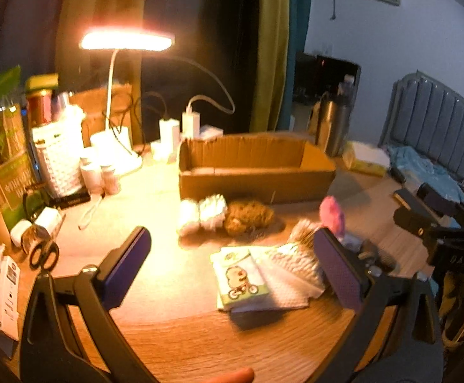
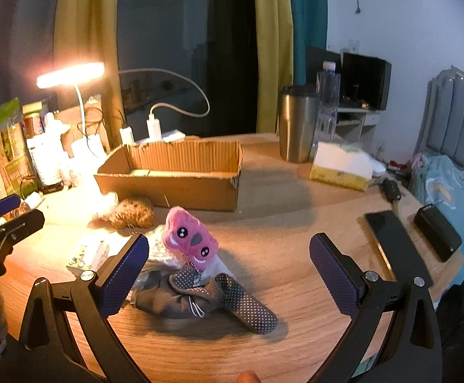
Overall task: Organize soft objects
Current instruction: 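Grasp the pink plush with the right gripper while the left grasps the tissue pack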
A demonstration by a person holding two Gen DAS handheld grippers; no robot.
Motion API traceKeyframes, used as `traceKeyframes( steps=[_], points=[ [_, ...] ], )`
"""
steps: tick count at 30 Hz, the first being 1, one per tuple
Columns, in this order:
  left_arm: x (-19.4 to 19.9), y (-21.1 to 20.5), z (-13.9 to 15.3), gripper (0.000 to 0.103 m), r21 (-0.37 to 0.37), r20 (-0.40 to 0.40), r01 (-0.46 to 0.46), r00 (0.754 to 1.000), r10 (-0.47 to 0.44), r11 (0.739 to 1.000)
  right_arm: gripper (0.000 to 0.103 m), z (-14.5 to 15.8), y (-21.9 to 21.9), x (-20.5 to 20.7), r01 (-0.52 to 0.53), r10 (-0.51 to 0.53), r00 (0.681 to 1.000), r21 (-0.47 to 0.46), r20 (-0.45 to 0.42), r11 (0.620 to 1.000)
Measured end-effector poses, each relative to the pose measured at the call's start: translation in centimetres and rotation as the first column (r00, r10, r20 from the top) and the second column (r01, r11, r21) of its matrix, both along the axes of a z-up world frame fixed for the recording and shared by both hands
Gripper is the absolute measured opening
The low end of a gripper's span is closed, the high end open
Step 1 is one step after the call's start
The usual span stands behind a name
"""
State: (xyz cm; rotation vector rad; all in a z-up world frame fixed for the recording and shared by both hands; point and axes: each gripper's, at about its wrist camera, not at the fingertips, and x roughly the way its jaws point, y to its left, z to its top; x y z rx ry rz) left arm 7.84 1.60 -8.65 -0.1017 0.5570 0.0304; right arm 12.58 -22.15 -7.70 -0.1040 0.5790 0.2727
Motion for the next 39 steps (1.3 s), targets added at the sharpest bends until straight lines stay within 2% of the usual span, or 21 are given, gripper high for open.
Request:
traceKeyframes(
  steps=[13, 25, 27, 28, 29, 30, 31, 32, 36, 37, 39],
  points=[
    [4.5, 0.0, -5.3, 0.102, 0.006, -0.176, 0.003, 0.984, -0.002, 1.0, 0.102, -3.1, 1.6, 4.5, -0.035, 0.035, 0.994, -0.001, -0.103, 0.999],
    [6.6, 0.7, -7.4, 0.102, 0.0, -0.264, 0.005, 0.964, -0.005, 1.0, 0.102, -4.4, 4.1, 8.2, -0.117, 0.124, 0.979, 0.053, -0.164, 0.992],
    [6.7, 0.6, -7.5, 0.099, 0.004, -0.271, 0.014, 0.962, -0.012, 1.0, 0.102, -4.6, 4.4, 8.5, -0.124, 0.133, 0.976, 0.062, -0.17, 0.99],
    [6.8, 0.6, -7.6, 0.09, 0.004, -0.278, 0.02, 0.96, -0.018, 1.0, 0.102, -4.7, 4.5, 8.7, -0.129, 0.139, 0.974, 0.068, -0.177, 0.989],
    [6.8, 0.6, -7.7, 0.085, 0.003, -0.283, 0.023, 0.959, -0.022, 1.0, 0.102, -4.8, 4.6, 8.8, -0.134, 0.146, 0.972, 0.077, -0.185, 0.988],
    [6.8, 0.7, -7.8, 0.085, 0.001, -0.288, 0.025, 0.957, -0.023, 1.0, 0.1, -4.8, 4.6, 8.9, -0.138, 0.153, 0.97, 0.086, -0.19, 0.987],
    [6.8, 0.7, -7.8, 0.083, -0.004, -0.289, 0.029, 0.957, -0.029, 1.0, 0.093, -4.9, 4.6, 9.0, -0.143, 0.159, 0.968, 0.094, -0.196, 0.985],
    [6.8, 0.7, -7.8, 0.077, -0.004, -0.289, 0.032, 0.957, -0.032, 0.999, 0.088, -5.0, 4.7, 9.1, -0.148, 0.166, 0.964, 0.098, -0.206, 0.984],
    [6.6, 0.3, -7.7, 0.062, -0.013, -0.288, 0.056, 0.956, -0.058, 0.998, 0.05, -5.4, 5.2, 9.2, -0.174, 0.189, 0.953, 0.085, -0.235, 0.981],
    [6.6, 0.2, -7.6, 0.057, -0.013, -0.285, 0.06, 0.957, -0.061, 0.998, 0.049, -5.4, 5.3, 9.1, -0.175, 0.189, 0.955, 0.078, -0.231, 0.981],
    [6.6, 0.2, -7.5, 0.056, -0.019, -0.284, 0.064, 0.956, -0.067, 0.998, 0.046, -5.1, 5.4, 8.8, -0.184, 0.197, 0.956, 0.075, -0.219, 0.98]
  ],
)
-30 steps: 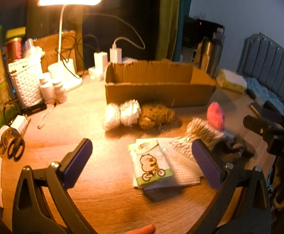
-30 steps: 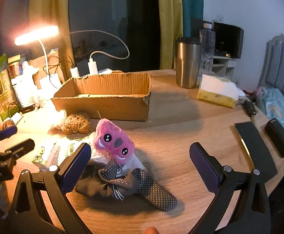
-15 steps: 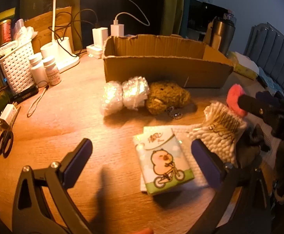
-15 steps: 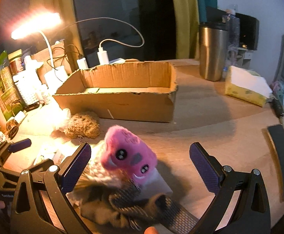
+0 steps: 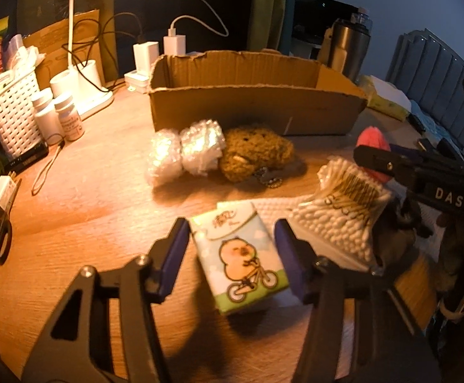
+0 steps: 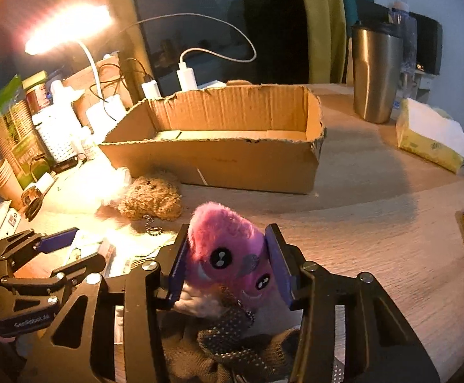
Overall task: Organize soft objects
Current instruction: 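Grasp the pink plush with the right gripper while the left grasps the tissue pack, then carry the pink plush and tissue pack into the cardboard box with both grippers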
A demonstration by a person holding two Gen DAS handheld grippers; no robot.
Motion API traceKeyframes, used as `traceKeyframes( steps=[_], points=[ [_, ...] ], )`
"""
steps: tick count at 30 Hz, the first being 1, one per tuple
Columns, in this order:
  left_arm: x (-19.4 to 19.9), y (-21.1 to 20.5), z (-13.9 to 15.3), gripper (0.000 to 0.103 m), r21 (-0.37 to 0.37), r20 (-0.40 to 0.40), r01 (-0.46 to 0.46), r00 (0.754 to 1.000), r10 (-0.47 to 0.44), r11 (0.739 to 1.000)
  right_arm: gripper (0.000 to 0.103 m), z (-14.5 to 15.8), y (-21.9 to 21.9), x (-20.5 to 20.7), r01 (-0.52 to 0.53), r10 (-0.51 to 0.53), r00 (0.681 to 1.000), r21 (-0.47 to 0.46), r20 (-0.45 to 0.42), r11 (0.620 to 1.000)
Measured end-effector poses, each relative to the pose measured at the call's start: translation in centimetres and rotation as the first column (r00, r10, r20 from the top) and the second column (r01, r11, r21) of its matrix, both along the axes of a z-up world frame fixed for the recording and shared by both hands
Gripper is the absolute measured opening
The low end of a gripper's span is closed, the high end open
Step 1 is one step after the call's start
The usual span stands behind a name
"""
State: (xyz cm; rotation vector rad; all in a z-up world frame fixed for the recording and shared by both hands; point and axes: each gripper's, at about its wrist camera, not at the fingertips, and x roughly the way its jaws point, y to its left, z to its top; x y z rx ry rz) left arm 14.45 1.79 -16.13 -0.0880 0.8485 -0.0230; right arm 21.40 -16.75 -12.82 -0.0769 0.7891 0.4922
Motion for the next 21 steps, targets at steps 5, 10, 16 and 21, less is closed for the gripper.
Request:
traceKeyframes(
  steps=[5, 10, 16, 21],
  points=[
    [-0.2, 0.1, 0.6, 0.055, -0.031, 0.009, 0.019, 1.0, -0.018, 0.999, 0.04, 1.4, -0.4, -0.6, 0.001, -0.002, 0.999, 0.004, 0.043, 1.0],
    [-0.6, 0.2, 2.1, 0.055, -0.046, 0.042, 0.028, 0.999, -0.026, 0.999, 0.04, 2.9, -1.2, -1.3, 0.01, -0.012, 0.997, 0.023, 0.082, 1.0],
    [-1.1, -0.1, 5.0, 0.055, -0.042, 0.118, 0.051, 0.992, -0.045, 0.998, 0.04, 4.9, -2.2, -1.8, 0.022, -0.028, 0.992, 0.053, 0.126, 0.998],
    [-0.9, -0.5, 7.4, 0.055, -0.035, 0.173, 0.075, 0.982, -0.068, 0.997, 0.04, 7.0, -2.9, -1.9, 0.029, -0.039, 0.985, 0.063, 0.169, 0.998]
  ],
)
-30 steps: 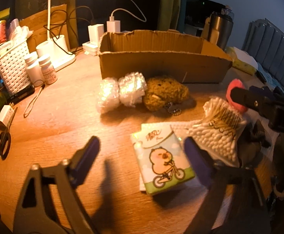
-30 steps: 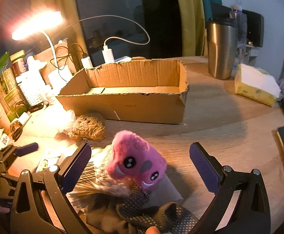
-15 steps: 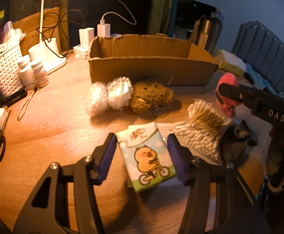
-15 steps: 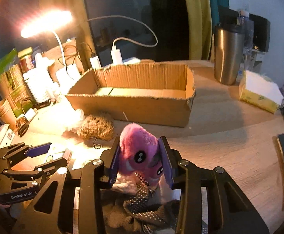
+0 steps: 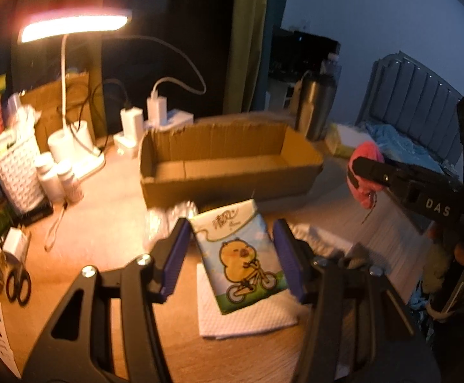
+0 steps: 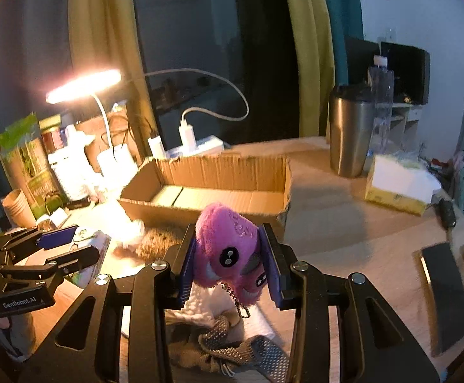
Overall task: Organize soft objects
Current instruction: 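Carry the pink plush and tissue pack into the cardboard box with both grippers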
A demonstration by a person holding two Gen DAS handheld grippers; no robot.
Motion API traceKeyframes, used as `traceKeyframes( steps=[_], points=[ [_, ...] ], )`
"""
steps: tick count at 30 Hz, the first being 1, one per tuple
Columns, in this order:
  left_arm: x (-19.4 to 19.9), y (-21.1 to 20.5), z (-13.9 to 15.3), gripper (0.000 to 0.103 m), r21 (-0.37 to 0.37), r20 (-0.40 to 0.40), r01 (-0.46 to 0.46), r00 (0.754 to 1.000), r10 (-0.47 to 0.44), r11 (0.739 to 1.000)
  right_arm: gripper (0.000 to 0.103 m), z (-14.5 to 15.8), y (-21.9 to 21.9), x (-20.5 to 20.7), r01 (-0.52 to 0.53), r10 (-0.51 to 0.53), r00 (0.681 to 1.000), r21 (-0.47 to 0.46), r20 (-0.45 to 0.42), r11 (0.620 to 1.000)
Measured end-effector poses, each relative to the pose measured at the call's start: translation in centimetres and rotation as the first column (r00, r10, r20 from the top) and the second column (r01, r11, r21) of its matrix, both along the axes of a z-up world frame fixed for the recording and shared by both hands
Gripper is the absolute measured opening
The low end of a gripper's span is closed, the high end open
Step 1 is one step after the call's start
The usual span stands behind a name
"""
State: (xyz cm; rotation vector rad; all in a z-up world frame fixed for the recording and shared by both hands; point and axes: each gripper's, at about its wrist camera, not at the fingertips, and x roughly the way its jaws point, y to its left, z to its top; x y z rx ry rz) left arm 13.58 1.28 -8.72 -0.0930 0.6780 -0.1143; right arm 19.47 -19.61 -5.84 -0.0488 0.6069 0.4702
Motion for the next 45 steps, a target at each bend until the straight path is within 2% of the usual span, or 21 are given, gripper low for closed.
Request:
traceKeyframes(
  steps=[13, 21, 32, 40, 45],
  points=[
    [1.6, 0.4, 5.8, 0.055, -0.019, 0.142, -0.002, 0.99, 0.005, 1.0, 0.04, 4.4, -0.2, 1.3, 0.003, -0.004, 0.996, 0.011, 0.089, 1.0],
    [3.5, 0.6, 8.1, 0.055, -0.043, 0.209, -0.033, 0.977, 0.041, 0.999, 0.04, 5.1, 0.0, 2.8, -0.029, 0.028, 0.994, 0.013, 0.101, 1.0],
    [7.4, 1.0, 7.2, 0.055, -0.086, 0.183, -0.08, 0.979, 0.095, 0.993, 0.04, 4.3, 0.5, 6.4, -0.065, 0.063, 0.995, 0.019, 0.074, 0.998],
    [10.4, 0.8, 4.5, 0.055, -0.092, 0.131, -0.083, 0.987, 0.095, 0.992, 0.04, 2.4, 1.8, 8.9, -0.095, 0.094, 0.995, 0.02, 0.021, 0.995],
    [11.8, 0.6, 2.9, 0.055, -0.09, 0.1, -0.082, 0.991, 0.091, 0.993, 0.04, 0.8, 3.1, 9.9, -0.126, 0.126, 0.992, -0.012, -0.016, 0.992]
  ],
)
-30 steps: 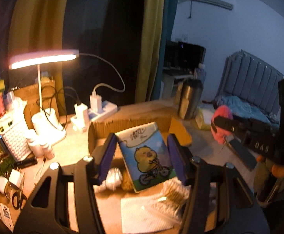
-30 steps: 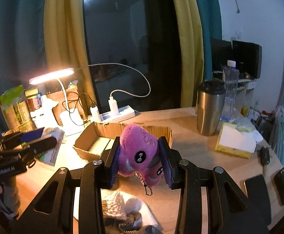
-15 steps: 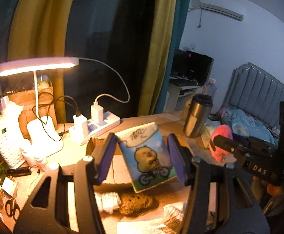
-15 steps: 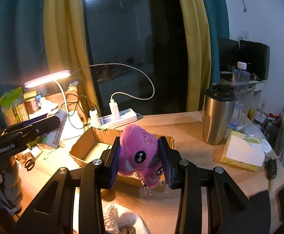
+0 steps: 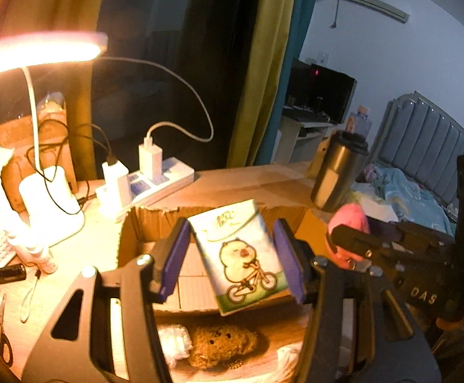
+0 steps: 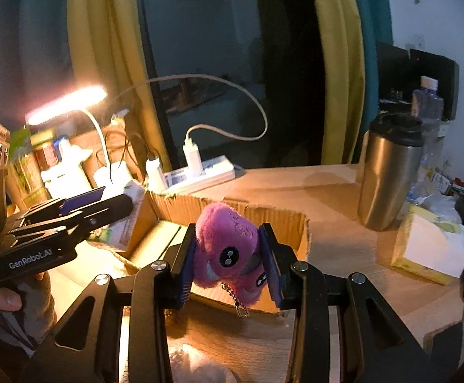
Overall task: Organize soft objects
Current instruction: 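Carry the pink plush and tissue pack into the cardboard box with both grippers, then open both grippers to release the items and withdraw from the box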
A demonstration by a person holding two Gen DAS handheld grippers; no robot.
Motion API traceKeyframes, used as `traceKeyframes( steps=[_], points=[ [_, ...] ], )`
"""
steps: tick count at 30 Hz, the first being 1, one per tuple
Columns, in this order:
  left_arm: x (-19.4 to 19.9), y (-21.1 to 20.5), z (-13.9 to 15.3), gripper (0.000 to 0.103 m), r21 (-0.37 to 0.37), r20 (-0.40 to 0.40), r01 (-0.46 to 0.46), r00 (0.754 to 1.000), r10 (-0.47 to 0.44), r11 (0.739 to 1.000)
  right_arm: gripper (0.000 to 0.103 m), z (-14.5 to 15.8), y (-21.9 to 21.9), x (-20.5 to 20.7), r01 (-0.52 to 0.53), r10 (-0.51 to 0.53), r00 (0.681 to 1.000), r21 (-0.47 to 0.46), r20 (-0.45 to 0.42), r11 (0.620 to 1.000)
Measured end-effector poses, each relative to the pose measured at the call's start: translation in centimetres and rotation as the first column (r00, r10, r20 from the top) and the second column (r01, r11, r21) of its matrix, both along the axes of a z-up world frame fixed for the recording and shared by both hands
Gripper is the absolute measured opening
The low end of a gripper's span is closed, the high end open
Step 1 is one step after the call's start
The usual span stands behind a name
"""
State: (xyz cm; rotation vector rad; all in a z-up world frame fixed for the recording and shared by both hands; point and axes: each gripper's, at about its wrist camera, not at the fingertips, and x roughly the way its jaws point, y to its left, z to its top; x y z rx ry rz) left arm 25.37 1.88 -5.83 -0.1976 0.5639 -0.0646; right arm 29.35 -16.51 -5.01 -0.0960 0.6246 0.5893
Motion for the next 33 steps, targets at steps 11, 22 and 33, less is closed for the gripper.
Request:
traceKeyframes(
  steps=[11, 22, 33],
  points=[
    [2.6, -0.7, -4.1, 0.055, 0.012, -0.091, 0.005, 0.996, -0.004, 1.0, 0.04, -3.3, 1.2, 1.7, -0.004, 0.0, 0.998, -0.054, -0.07, 0.999],
    [3.9, -0.5, -6.4, 0.056, 0.014, -0.168, -0.013, 0.986, 0.015, 1.0, 0.044, -5.8, 1.2, 3.1, 0.003, -0.017, 0.99, -0.099, -0.141, 0.995],
    [2.7, 0.2, -5.4, 0.065, 0.018, -0.163, -0.044, 0.985, 0.046, 0.999, 0.055, -4.8, 1.2, 2.5, 0.009, -0.021, 0.992, -0.093, -0.122, 0.996]
  ],
)
